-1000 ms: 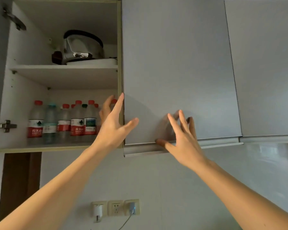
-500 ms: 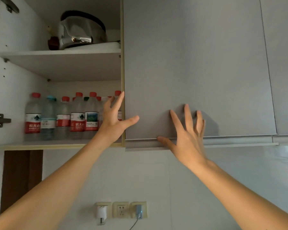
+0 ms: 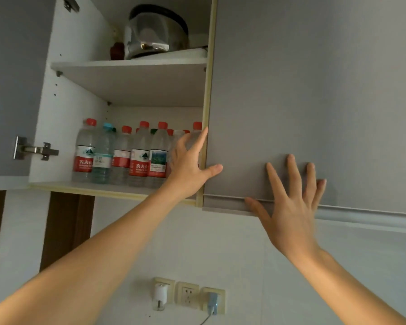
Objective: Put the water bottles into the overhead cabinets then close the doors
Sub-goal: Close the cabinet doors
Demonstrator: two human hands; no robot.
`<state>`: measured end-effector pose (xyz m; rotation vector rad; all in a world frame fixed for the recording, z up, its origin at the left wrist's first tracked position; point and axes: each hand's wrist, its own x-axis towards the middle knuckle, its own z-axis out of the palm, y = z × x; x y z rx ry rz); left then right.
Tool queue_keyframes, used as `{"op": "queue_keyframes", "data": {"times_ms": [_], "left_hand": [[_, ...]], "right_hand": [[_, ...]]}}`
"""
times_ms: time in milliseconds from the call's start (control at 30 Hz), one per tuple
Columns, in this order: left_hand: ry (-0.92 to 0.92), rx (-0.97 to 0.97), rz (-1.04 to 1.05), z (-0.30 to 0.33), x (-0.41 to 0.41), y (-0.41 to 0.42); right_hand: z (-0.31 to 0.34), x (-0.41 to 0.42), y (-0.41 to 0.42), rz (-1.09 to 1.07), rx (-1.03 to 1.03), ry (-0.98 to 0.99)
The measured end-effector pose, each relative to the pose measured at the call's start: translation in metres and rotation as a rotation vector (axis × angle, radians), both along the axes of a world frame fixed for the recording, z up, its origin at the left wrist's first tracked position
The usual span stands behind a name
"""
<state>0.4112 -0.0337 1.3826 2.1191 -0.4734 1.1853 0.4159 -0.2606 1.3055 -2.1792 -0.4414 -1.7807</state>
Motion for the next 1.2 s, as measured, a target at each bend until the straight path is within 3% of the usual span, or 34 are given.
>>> {"op": "queue_keyframes", "data": {"times_ms": [200, 533, 767, 900, 1067, 1200], "left_hand": [[-0.128, -0.033, 0.117, 0.007, -0.058, 0.045], [-0.351, -0.141, 0.401, -0.003, -0.236, 0.224], [-0.521, -0.044, 0.956, -0.002, -0.345, 0.329], [-0.503, -0.011, 1.267, 0.003, -0.388, 0.378], [-0.38, -0.048, 1.258, 0.008, -0.408, 0.398], [-0.425, -0.074, 1.134, 0.011, -0.419, 0.393]], "right_hand": [[-0.008, -0.034, 0.085, 0.344, -0.058, 0.069], [0.013, -0.125, 0.295, 0.896, 0.005, 0.219], [0.015, -0.211, 0.463, 1.154, -0.079, 0.323], [0.022, -0.238, 0.522, 1.224, -0.084, 0.418], [0.031, -0.252, 0.562, 1.262, -0.087, 0.472], [0.033, -0.26, 0.56, 1.311, -0.104, 0.438]]}}
